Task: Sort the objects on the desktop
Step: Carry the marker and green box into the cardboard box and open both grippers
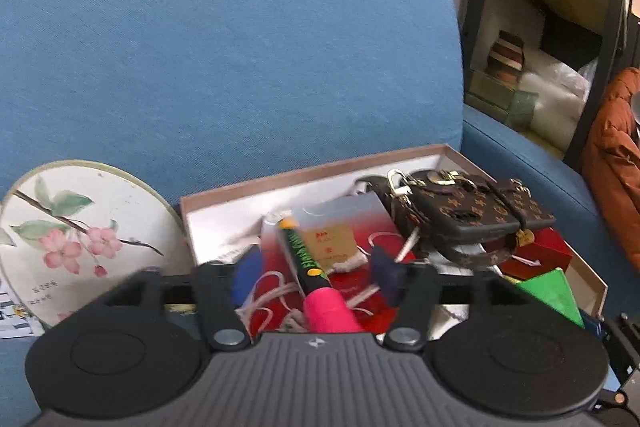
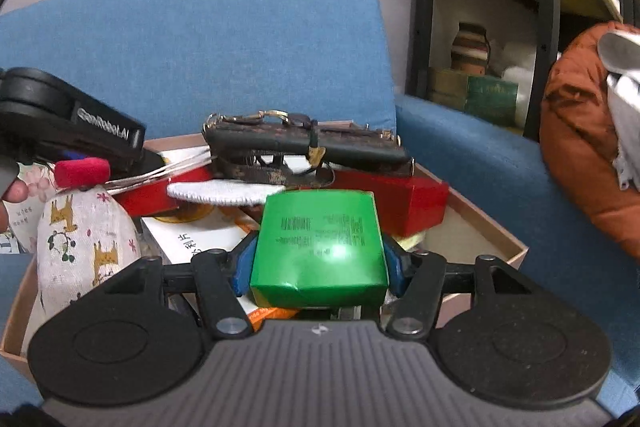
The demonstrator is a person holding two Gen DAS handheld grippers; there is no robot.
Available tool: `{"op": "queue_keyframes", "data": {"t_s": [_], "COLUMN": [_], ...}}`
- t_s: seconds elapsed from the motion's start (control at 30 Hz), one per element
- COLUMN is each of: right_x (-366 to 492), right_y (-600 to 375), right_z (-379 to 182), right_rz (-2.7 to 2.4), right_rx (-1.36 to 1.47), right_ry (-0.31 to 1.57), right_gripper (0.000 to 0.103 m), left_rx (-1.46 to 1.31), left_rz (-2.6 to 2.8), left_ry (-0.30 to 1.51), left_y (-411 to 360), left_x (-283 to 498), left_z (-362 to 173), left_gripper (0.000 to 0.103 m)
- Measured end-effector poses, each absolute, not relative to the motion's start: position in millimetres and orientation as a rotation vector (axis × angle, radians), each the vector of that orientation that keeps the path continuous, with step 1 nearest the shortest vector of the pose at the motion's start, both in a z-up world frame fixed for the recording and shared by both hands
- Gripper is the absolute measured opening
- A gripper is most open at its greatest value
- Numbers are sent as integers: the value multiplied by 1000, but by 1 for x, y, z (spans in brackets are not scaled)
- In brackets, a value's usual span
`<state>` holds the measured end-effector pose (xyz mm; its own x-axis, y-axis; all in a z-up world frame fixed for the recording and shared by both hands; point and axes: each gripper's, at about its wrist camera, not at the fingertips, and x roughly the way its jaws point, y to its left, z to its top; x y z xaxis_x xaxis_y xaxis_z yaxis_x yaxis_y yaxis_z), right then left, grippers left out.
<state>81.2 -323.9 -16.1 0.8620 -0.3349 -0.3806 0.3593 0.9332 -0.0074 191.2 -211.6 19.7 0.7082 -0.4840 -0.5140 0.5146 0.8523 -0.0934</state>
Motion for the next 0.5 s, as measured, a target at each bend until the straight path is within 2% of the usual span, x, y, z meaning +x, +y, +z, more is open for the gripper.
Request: {"op": "queue_keyframes", "data": {"t_s": [0.07,0.13,0.23,0.3,0.5], "right_x": [80,79,77,74,68], "right_y": [-324,-323,-319,-314,-306], "right_z": [-15,-15,-13,-9,-3], "right_rz": [-363,-367,-360,-353,-369], "right_rx": [78,78,60,37,-19], "right_ry": [388,385,365,344,308], "right_gripper": [63,84,92,97,101], "left_rx": [52,39,44,61,27], "left_rz": [-554,-548,-523,-493,-492], "left_ry": [540,535,533,543,540], "left_y": [-206,-203,-201,-202,-191], "left_x": [189,187,183,179,165], "left_z": [22,25,29,30,36], "left_gripper": [82,90,100,101,101]}}
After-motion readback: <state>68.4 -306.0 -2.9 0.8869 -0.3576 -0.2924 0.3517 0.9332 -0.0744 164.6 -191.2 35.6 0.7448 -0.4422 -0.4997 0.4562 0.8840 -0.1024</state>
